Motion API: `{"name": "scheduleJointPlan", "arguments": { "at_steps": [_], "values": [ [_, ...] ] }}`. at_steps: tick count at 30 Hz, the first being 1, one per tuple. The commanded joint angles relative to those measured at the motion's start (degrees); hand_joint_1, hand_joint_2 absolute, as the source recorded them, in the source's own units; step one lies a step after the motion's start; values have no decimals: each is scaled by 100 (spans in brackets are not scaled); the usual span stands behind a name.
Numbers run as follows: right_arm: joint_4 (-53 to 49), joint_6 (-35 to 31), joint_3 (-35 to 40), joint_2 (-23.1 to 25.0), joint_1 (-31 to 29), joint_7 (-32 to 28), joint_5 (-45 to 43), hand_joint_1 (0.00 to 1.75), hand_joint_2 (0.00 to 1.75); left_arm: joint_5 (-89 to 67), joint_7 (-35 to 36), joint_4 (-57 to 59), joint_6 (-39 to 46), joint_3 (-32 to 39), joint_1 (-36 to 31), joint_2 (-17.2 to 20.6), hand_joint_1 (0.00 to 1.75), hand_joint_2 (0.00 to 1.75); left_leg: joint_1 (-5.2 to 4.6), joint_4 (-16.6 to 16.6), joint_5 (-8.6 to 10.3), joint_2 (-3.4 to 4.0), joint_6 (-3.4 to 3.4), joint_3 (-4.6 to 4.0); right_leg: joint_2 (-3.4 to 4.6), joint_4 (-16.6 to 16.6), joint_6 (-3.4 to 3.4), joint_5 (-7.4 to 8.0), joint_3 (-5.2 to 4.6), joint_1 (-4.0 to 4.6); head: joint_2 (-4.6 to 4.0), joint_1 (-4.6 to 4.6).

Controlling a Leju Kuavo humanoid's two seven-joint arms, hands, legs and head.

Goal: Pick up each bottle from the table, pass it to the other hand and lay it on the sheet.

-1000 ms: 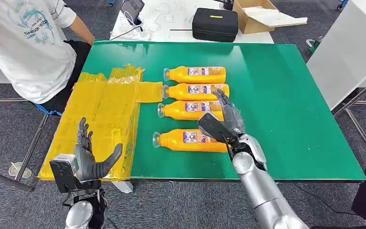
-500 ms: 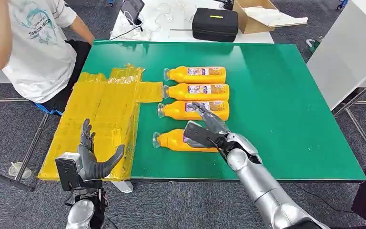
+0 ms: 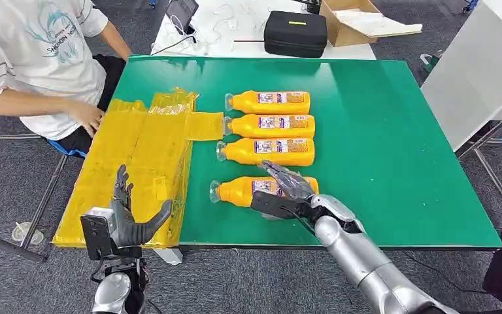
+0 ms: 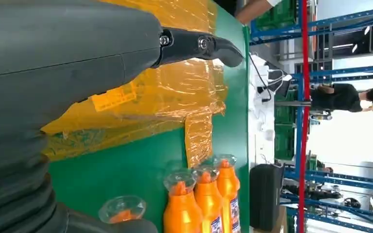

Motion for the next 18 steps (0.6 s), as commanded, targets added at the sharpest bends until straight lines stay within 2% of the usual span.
{"name": "scheduleJointPlan", "arguments": {
  "at_steps": [1,4,7,8,9,13,16,18],
  "values": [
    [312,-161,59,-443,-100,290,254,0,175,-40,44,312,-9,78,-116,87,0,175,-8,-12,-10,-2,12,49,-15,-10,-10,-14,51,-2,-2,0],
    [429,-221,-91,-400,-106,387,363,0,175,-23,101,327,-13,78,-55,83,0,175,-3,-5,-2,1,5,13,-4,-4,-4,-2,13,-1,-2,0],
    [484,-228,-77,-407,-125,459,462,0,175,-20,111,336,-19,75,-46,86,0,175,-4,-6,-2,3,5,14,-2,-4,-4,-2,13,-1,-2,0],
    [515,-240,-85,-399,-131,468,494,0,175,-19,113,338,-22,74,-41,86,0,175,-8,-15,-10,8,12,50,-5,-11,-11,-10,48,-2,-2,0],
    [533,-238,-109,-382,-130,468,494,0,175,-16,117,337,-22,78,-40,87,0,175,-4,-7,-4,3,7,22,-5,-5,-6,-5,22,0,0,0],
    [774,-164,-64,-297,-246,511,627,0,175,-7,139,348,-30,76,-59,94,0,175,-4,-6,-3,6,6,15,0,-4,-4,-2,13,-1,-2,0],
    [865,-109,-34,-262,-290,511,652,0,175,-4,145,358,-35,74,-69,93,0,175,-8,-13,-13,19,13,54,5,-11,-11,-9,49,-2,-2,2],
    [951,-67,-11,-240,-325,515,665,0,175,-4,148,375,-42,66,-86,92,0,175,-6,-11,-10,17,10,42,5,-8,-9,-7,38,-2,-2,0]
  ]
}}
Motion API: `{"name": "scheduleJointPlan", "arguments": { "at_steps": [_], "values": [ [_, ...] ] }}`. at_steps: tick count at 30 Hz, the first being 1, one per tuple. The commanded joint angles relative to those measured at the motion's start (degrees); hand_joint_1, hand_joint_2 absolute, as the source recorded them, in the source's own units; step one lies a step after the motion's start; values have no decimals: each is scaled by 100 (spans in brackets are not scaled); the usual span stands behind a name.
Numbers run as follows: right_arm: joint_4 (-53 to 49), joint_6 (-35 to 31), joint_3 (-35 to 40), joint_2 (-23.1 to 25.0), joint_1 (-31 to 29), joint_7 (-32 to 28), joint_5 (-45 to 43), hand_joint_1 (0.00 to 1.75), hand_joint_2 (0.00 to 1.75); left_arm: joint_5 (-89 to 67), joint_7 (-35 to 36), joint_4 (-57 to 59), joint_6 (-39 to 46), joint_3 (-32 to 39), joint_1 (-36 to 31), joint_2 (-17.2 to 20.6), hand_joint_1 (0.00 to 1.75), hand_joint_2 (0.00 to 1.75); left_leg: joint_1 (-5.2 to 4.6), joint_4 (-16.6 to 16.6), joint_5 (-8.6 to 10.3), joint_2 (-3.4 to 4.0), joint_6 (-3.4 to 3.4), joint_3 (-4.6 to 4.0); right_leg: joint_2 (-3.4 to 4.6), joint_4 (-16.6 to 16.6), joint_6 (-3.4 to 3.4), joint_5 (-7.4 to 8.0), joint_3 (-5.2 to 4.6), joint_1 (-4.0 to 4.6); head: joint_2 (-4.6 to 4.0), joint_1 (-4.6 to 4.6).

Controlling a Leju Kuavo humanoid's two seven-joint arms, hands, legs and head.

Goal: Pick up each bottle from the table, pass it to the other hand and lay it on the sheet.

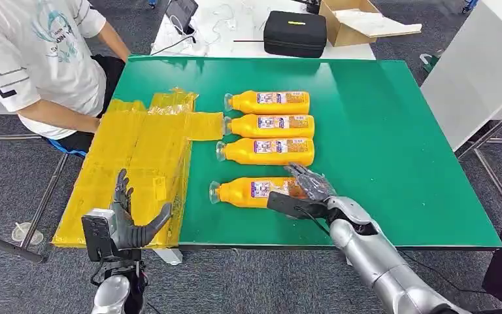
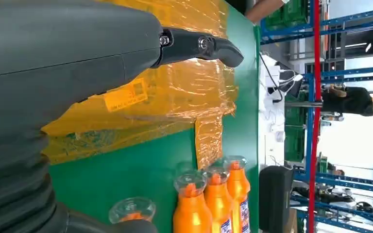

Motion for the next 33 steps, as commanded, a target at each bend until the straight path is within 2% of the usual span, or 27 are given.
{"name": "scheduleJointPlan", "arguments": {
  "at_steps": [1,4,5,10,11,12,13,15,16,17,19,20,21,22,23,24,29,32,33],
  "values": [
    [923,307,172,161,-423,-23,3,0,175,-5,40,380,-39,-6,-166,94,0,175,-3,-6,-2,6,4,18,0,-4,-5,-2,16,-1,0,0],
    [1187,465,229,197,-539,-148,-103,0,175,5,51,468,-50,-40,-222,91,0,175,-3,-7,-1,8,4,16,3,-5,-5,0,14,-1,0,2],
    [1187,465,229,197,-539,-148,-103,0,175,5,51,468,-50,-40,-222,91,0,175,-6,-13,-6,16,9,46,5,-10,-11,-4,40,-2,2,0],
    [1278,515,255,199,-586,-193,-145,0,175,13,57,504,-51,-57,-246,92,0,175,0,-5,-1,6,4,18,0,-5,-6,0,15,2,0,0],
    [1318,512,259,206,-600,-226,-189,7,175,21,61,518,-51,-73,-251,94,0,175,-3,-9,-4,8,6,31,-1,-7,-8,-3,27,1,0,0],
    [1331,510,268,210,-596,-260,-227,133,175,30,64,530,-48,-87,-255,94,0,175,-5,-9,-3,8,5,28,0,-6,-7,-3,23,-2,0,0],
    [1356,544,290,202,-606,-299,-270,155,175,39,70,556,-44,-104,-267,94,0,175,-2,-7,-2,7,4,22,1,-6,-6,-1,18,1,0,0],
    [1361,537,298,201,-598,-302,-274,164,175,44,73,564,-38,-107,-265,90,0,175,-6,-14,-8,8,10,51,-4,-11,-11,-8,46,0,0,0],
    [1354,518,305,212,-584,-311,-290,159,175,50,74,576,-36,-118,-264,96,0,175,-1,-6,-3,5,4,25,-1,-6,-6,-2,21,2,0,2],
    [1340,489,299,216,-564,-316,-306,161,175,60,79,578,-30,-120,-262,96,0,175,-3,-11,-6,10,7,39,1,-9,-9,-4,33,1,0,0],
    [1276,418,264,214,-488,-344,-370,150,175,78,84,568,-22,-131,-254,99,0,175,-2,-8,-2,7,4,28,0,-7,-6,-2,21,1,0,0],
    [1255,368,249,217,-453,-341,-375,150,175,83,85,562,-18,-131,-252,97,0,175,-5,-17,-7,11,9,56,-2,-14,-12,-7,48,0,0,0],
    [1234,313,247,216,-433,-330,-358,155,175,86,86,557,-14,-130,-246,96,0,175,-1,-9,-3,1,5,34,-8,-9,-8,-4,30,2,0,0],
    [1193,301,245,216,-397,-331,-362,157,175,91,86,551,-15,-140,-240,101,0,175,-2,-13,-4,1,7,45,-10,-12,-10,-6,40,3,2,0],
    [1166,265,219,223,-372,-338,-377,155,175,93,87,553,-18,-147,-239,103,0,175,0,-6,0,2,3,20,-4,-6,-5,-1,15,2,0,0],
    [1147,250,212,226,-353,-340,-378,168,175,95,87,558,-21,-152,-240,105,0,175,-1,-10,-3,1,5,34,-8,-8,-8,-5,30,2,0,0],
    [1061,173,139,234,-279,-390,-423,175,175,105,92,582,-30,-172,-250,105,0,175,-1,-10,-4,3,5,34,-6,-9,-8,-5,30,2,0,2],
    [727,-156,-175,283,-27,-663,-610,175,175,128,96,575,-28,-180,-238,98,0,175,-1,-10,-3,-2,5,35,-11,-9,-8,-6,32,2,0,0],
    [476,-423,-351,320,134,-946,-670,175,175,142,85,557,-26,-178,-224,93,0,175,0,-11,-5,-4,6,40,-15,-11,-9,-8,38,4,0,0]
  ]
}}
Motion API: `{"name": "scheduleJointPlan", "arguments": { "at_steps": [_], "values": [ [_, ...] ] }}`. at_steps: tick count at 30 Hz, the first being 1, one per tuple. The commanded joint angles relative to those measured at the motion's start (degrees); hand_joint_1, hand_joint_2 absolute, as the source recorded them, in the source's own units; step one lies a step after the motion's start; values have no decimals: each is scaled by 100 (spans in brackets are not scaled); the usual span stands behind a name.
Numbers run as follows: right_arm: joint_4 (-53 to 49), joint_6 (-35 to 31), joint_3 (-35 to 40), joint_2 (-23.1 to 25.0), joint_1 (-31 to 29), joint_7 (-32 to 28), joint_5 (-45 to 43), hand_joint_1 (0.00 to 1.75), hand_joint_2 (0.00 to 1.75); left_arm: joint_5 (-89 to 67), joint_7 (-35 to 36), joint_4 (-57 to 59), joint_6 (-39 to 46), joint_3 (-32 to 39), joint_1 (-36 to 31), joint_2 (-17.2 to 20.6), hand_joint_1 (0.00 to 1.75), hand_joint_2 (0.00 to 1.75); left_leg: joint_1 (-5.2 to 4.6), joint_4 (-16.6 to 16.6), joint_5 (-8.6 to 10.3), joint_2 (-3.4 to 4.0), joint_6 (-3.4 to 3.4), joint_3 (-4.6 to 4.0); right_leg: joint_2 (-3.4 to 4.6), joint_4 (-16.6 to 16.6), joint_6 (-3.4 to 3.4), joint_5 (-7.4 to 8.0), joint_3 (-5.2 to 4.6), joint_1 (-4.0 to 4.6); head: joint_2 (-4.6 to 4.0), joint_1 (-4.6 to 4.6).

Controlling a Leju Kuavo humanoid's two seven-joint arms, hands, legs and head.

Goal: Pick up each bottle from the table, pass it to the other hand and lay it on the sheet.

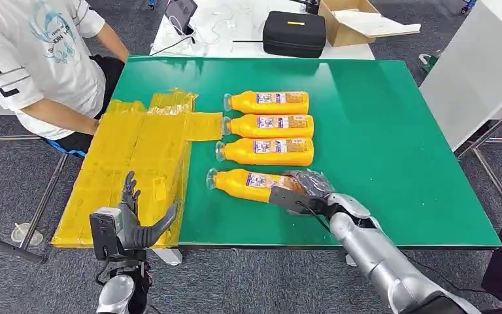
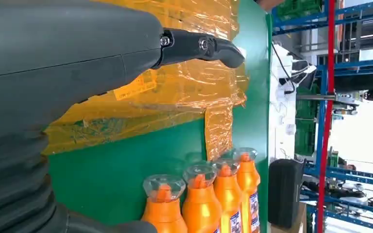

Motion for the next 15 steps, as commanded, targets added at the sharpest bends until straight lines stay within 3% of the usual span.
{"name": "scheduleJointPlan", "arguments": {
  "at_steps": [1,3,6,8,12,14,15],
  "values": [
    [-613,-706,-615,248,634,-730,-383,175,175,51,6,283,-2,-82,-135,91,0,175,-1,-9,-2,-8,4,22,-16,-7,-7,-7,26,2,2,0],
    [-760,-711,-639,228,701,-693,-358,175,175,51,6,266,-6,-87,-122,94,0,175,0,-8,-4,-4,3,18,-10,-7,-7,-6,21,3,0,0],
    [-2175,-1953,-1764,946,1449,-1441,-741,175,175,170,-70,49,40,-50,12,63,0,175,-2,-6,-6,6,3,8,2,-2,-7,-5,9,1,0,0],
    [-2961,-2502,-2121,1241,1780,-1889,-1001,175,175,300,-106,-74,12,-87,64,66,0,175,-1,-2,-8,5,2,5,0,2,-8,-8,6,2,2,0],
    [-3216,-2585,-2198,1225,1897,-1886,-1008,175,175,358,-91,-122,-15,-124,68,71,0,175,-5,0,-17,1,5,19,-6,9,-10,-21,20,0,0,0],
    [-3331,-2951,-2562,1479,2005,-2345,-1421,175,175,565,-73,-176,-132,-164,48,88,0,175,-2,-3,-7,-9,2,5,-13,1,-4,-11,9,1,0,-4],
    [-3428,-2963,-2687,1563,2061,-2504,-1702,175,175,649,-50,-219,-195,-203,27,104,0,175,-4,-5,-18,-8,9,37,-19,-1,-10,-23,43,1,0,0]
  ]
}}
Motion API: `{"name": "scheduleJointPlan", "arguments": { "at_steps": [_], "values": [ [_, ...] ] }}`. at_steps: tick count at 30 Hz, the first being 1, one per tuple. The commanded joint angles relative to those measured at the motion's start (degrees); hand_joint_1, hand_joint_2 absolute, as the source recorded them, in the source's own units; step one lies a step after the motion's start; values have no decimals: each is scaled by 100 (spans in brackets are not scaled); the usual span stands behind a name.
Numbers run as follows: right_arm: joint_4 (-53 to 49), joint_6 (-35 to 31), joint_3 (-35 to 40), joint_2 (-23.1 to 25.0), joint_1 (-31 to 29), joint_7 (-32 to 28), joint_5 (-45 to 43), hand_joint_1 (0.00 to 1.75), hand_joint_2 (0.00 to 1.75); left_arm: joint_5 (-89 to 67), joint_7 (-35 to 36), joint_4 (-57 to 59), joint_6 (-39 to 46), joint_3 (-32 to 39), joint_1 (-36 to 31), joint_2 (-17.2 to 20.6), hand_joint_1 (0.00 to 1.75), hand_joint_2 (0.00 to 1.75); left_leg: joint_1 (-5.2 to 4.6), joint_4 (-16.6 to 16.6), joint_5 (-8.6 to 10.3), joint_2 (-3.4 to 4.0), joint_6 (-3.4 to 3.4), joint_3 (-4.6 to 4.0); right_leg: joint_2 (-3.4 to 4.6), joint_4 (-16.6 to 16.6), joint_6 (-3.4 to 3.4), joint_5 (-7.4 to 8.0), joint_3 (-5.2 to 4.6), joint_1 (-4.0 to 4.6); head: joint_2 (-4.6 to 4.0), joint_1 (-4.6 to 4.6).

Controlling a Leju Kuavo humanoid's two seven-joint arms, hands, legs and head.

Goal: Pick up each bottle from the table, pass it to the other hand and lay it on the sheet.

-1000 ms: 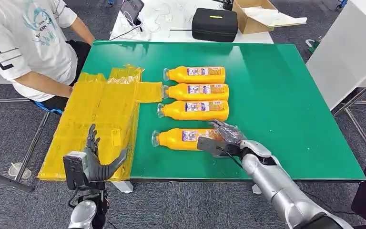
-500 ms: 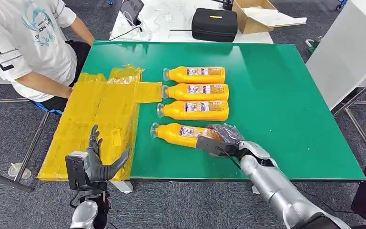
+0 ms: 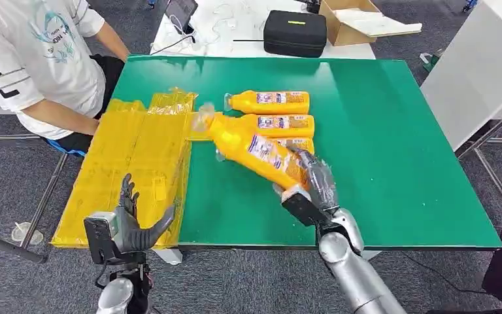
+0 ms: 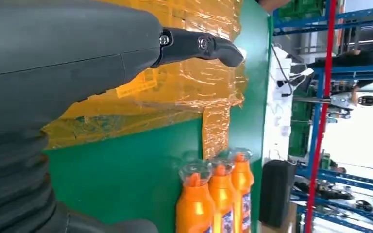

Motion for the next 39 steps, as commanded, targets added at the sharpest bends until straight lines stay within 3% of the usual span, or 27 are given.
{"name": "scheduleJointPlan", "arguments": {
  "at_steps": [1,6,9,12,13,14,22,27,28,31,39],
  "values": [
    [-1283,-488,-1316,744,621,-722,-817,175,175,343,48,-169,-194,-225,-104,136,0,175,-4,1,-2,-12,7,10,-19,3,-6,-8,16,-1,0,4],
    [-1152,-697,-1515,824,783,-841,-740,175,175,584,176,-386,-484,-366,-87,235,0,175,-8,-4,-5,-6,6,21,-13,-1,-7,-8,24,-7,0,2],
    [-502,-315,-1260,812,712,-978,-562,175,175,849,258,-473,-1095,-541,-154,396,0,175,-6,-11,-7,1,6,37,-9,-8,-10,-8,39,-3,2,4],
    [-305,-345,-1224,884,677,-1054,-529,175,175,863,283,-510,-1122,-531,-174,402,0,175,-3,-9,-4,8,2,22,2,-8,-7,0,21,-2,0,4],
    [-305,-345,-1224,884,677,-1054,-529,175,175,863,283,-510,-1122,-531,-174,402,0,175,-5,-18,-12,16,6,57,3,-14,-15,-8,52,-1,0,4],
    [-304,-341,-1218,892,663,-1049,-528,175,175,863,283,-510,-1121,-530,-172,401,0,175,-1,-8,-4,5,3,21,-1,-7,-5,-1,21,1,0,7],
    [-308,-333,-1226,876,652,-1043,-528,175,175,863,283,-505,-1121,-530,-164,402,0,175,-3,-6,-2,7,5,13,1,-5,-3,1,13,-2,0,4],
    [781,306,-596,1159,441,-1304,-332,175,175,1272,371,-442,-2152,-758,-552,549,0,175,1,-8,-3,13,2,21,7,-8,-7,3,20,2,0,4],
    [1049,264,-450,1233,367,-1402,-225,175,175,1296,385,-398,-2265,-789,-638,551,0,175,-2,-17,-8,23,5,55,10,-13,-15,-2,49,2,0,7],
    [1597,201,-116,1395,173,-1524,-79,175,175,1200,398,-292,-2398,-930,-824,562,0,175,3,-5,-1,15,0,13,11,-5,-6,6,11,4,0,4],
    [2230,356,554,1607,-185,-1378,73,175,175,1463,561,676,-2943,-1100,-1261,602,0,175,0,-14,-2,19,6,41,9,-10,-6,1,36,2,0,7]
  ]
}}
